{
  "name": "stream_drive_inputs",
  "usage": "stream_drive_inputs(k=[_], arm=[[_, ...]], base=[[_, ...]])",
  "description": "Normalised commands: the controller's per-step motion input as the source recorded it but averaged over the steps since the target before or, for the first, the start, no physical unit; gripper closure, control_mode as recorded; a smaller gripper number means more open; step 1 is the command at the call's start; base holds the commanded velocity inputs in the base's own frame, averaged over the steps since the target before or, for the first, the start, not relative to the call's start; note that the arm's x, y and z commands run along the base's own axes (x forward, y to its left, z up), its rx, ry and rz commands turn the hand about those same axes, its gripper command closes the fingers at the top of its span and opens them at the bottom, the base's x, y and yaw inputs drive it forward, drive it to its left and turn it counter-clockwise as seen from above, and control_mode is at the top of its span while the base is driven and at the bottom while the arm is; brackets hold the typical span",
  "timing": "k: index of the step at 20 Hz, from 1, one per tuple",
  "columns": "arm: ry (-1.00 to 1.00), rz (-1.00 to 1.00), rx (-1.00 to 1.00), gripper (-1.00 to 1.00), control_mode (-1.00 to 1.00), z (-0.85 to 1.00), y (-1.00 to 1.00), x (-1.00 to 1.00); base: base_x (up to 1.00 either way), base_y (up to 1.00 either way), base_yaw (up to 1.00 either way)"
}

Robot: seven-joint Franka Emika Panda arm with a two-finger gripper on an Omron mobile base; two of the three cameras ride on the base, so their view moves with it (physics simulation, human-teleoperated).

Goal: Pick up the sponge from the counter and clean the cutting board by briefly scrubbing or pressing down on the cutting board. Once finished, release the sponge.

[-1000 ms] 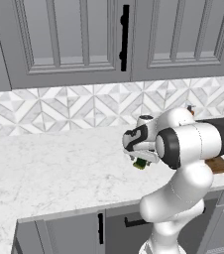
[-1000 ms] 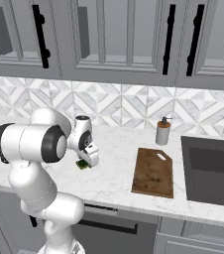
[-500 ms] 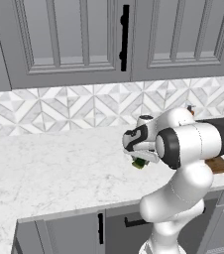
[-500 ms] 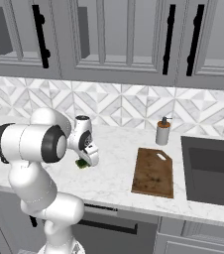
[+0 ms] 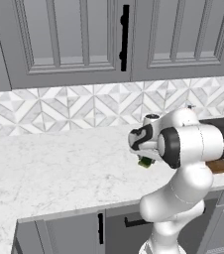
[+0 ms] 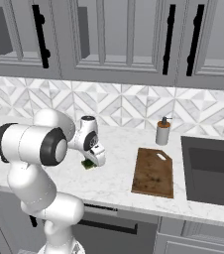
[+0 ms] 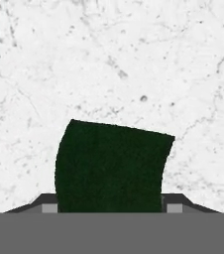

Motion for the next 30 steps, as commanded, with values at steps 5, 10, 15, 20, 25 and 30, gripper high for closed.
stream_drive_inputs(k=[5,10,15,20,25,30], arm=[[0.00,0.32,-0.03,1.00,-1.00,0.25,-0.82,0.00],[0.00,0.38,0.00,1.00,-1.00,0.49,-0.68,0.02],[0.00,0.38,0.00,1.00,-1.00,0.27,-0.63,0.01],[-0.01,0.30,0.02,1.00,-1.00,-0.06,-0.57,0.08],[-0.02,0.10,0.01,1.00,-1.00,0.21,-0.50,0.11],[-0.01,0.07,0.00,1.00,-1.00,0.17,-0.25,0.06]], base=[[0.00,0.00,0.00],[0.00,0.00,0.00],[0.00,0.00,0.00],[0.00,0.00,0.00],[0.00,0.00,0.00],[0.00,0.00,0.00]])
